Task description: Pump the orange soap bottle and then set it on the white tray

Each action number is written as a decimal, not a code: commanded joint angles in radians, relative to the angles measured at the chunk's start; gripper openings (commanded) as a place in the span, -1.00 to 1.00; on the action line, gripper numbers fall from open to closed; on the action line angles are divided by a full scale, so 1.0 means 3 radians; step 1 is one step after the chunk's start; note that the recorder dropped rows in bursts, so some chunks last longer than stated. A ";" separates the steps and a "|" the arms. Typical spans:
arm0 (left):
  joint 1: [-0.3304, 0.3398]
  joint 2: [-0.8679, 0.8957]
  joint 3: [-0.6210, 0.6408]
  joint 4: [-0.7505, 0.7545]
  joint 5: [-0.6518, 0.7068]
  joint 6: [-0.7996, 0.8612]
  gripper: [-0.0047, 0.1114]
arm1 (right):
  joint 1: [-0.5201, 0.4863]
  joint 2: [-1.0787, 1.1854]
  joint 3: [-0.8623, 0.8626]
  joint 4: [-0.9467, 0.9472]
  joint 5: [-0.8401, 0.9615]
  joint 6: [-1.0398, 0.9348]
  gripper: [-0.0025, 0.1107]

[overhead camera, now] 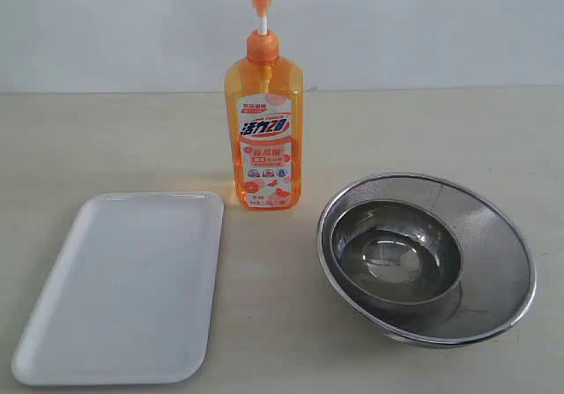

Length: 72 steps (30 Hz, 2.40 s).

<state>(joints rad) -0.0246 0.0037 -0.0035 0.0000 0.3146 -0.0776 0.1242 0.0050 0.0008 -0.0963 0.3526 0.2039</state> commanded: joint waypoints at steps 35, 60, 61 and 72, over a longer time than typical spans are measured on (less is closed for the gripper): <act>0.0011 -0.0012 -0.0442 -0.0163 0.0327 -0.0266 -0.83 | -0.0015 -0.0017 -0.0003 -0.0015 -0.0021 -0.0004 -0.96; 0.0011 -0.0012 -0.1663 -0.0873 0.0792 -0.0291 -0.83 | -0.0015 -0.0017 -0.0003 -0.0015 -0.0021 -0.0004 -0.96; 0.0011 -0.0012 -0.1663 -0.0986 0.0733 -0.0291 -0.83 | -0.0015 -0.0017 -0.0003 -0.0015 -0.0021 -0.0004 -0.96; 0.0011 0.0113 -0.1848 -0.1207 0.0350 0.0020 -0.83 | -0.0015 -0.0017 -0.0003 -0.0015 -0.0021 -0.0004 -0.96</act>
<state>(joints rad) -0.0246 0.0048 -0.5332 -0.3516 0.4382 -0.0970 0.1242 0.0050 0.0008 -0.0963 0.3526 0.2039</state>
